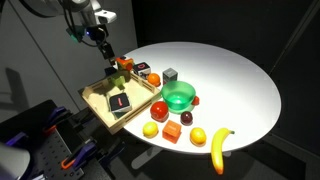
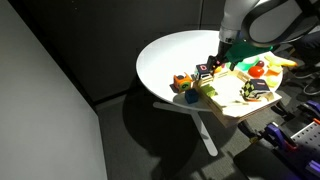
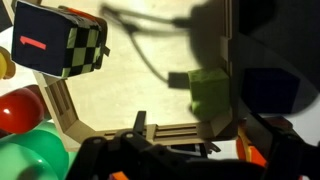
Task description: Put the yellow block in the crate
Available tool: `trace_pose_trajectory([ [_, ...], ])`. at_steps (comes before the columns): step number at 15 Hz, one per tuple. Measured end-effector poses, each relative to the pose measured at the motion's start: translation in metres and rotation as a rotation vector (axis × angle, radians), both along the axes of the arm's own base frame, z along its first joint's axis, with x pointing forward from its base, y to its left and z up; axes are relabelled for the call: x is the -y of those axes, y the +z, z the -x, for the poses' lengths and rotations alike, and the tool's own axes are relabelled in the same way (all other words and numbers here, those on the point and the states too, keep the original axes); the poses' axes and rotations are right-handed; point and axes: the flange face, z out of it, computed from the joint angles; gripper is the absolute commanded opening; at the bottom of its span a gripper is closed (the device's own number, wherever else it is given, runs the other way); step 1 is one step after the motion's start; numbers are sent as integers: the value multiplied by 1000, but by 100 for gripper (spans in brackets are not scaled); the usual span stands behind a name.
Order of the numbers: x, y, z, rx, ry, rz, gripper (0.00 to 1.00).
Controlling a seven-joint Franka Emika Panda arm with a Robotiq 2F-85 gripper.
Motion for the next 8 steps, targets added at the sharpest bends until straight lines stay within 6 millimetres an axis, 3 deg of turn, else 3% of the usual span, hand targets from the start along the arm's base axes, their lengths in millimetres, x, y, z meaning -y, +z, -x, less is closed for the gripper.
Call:
trace_pose_trajectory([
  [8,3,45,20,-118,-1,-10,100],
])
